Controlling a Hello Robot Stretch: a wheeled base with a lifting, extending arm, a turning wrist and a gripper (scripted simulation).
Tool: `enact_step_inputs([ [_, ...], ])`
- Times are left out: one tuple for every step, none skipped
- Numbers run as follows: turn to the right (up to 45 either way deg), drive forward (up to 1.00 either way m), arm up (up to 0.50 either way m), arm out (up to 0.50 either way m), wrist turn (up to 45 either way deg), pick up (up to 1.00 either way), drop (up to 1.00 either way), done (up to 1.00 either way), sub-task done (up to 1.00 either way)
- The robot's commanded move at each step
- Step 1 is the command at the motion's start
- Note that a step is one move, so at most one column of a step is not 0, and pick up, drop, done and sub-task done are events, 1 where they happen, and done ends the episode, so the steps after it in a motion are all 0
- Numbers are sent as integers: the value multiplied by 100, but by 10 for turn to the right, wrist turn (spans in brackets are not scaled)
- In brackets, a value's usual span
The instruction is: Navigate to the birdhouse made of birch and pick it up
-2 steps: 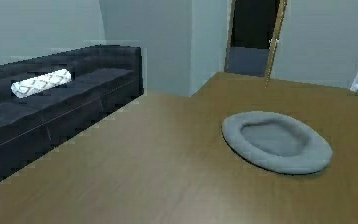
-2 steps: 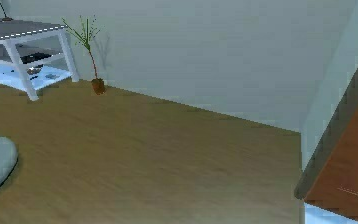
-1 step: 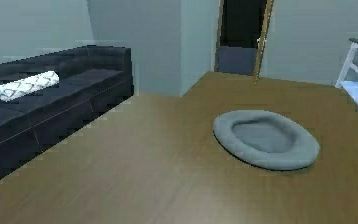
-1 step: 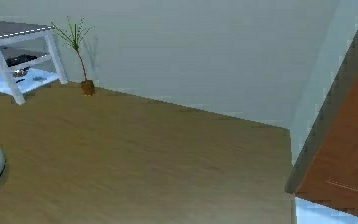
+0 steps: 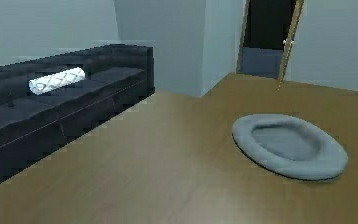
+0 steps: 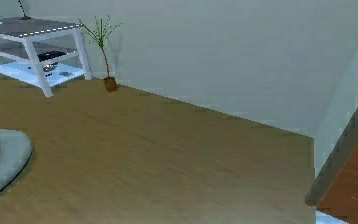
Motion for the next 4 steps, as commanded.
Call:
enact_step_inputs([
  [0, 100, 0, 0, 0, 0, 0, 0, 0],
  [-30, 0, 0, 0, 0, 0, 0, 0, 0],
  [0, 75, 0, 0, 0, 0, 0, 0, 0],
  [120, 0, 0, 0, 0, 0, 0, 0, 0],
])
